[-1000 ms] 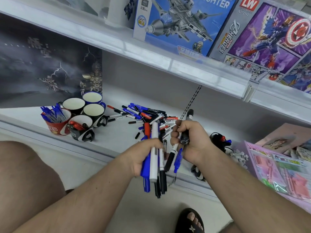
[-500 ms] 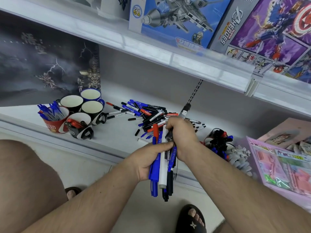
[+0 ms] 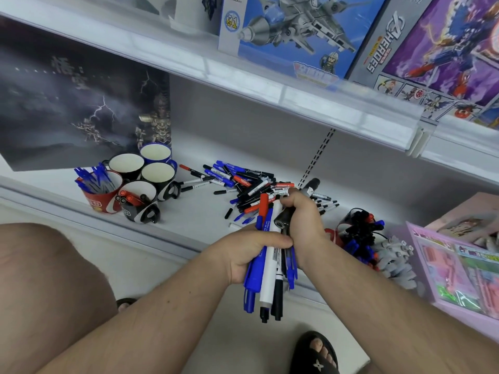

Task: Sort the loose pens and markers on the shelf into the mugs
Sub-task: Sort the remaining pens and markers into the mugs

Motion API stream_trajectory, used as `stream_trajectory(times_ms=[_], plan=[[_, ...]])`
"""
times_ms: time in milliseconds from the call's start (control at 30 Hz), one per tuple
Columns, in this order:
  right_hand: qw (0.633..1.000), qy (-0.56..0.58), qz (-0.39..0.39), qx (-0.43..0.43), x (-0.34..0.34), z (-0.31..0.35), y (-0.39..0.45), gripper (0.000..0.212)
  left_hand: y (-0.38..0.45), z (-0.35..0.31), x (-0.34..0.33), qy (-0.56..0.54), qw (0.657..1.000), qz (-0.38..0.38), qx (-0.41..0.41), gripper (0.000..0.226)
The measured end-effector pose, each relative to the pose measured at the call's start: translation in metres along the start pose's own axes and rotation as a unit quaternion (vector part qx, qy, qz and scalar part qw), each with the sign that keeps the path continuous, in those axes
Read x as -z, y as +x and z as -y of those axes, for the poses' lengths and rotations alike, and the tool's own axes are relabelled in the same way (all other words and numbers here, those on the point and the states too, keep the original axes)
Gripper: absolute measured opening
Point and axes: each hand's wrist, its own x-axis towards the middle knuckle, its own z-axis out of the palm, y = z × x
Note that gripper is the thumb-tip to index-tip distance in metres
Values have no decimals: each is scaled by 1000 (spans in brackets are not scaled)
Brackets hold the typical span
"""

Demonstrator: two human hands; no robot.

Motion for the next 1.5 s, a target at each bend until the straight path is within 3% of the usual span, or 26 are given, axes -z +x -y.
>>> stream_trajectory(times_ms=[200, 467, 667, 800, 1000, 1200, 1400, 1500], plan=[[998, 67, -16, 5, -6, -7, 2, 22, -3, -3, -2, 10, 999, -33, 8, 16], [996, 44, -64, 53, -18, -8, 8, 14, -1, -2, 8, -2, 994, -96, -43, 13], [993, 71, -59, 68, -21, -4, 7, 9, -2, -1, 16, -21, 993, -106, -50, 16], [993, -13, -52, 102, -11, 13, 1, 10, -3, -5, 34, -74, 984, -157, -50, 9], [983, -163, 56, 66, -5, 15, -11, 15, -19, -18, 51, -99, 976, -182, -67, 8], [990, -111, 89, 10, -31, 6, -4, 12, -43, -67, 80, -97, 959, -242, -113, 11], [958, -238, 125, 103, -72, -1, 24, 26, -70, -131, 150, -31, 927, -336, -162, 14], [946, -268, 98, 155, -105, -2, 61, 22, -78, -149, 187, -32, 912, -366, -185, 13]])
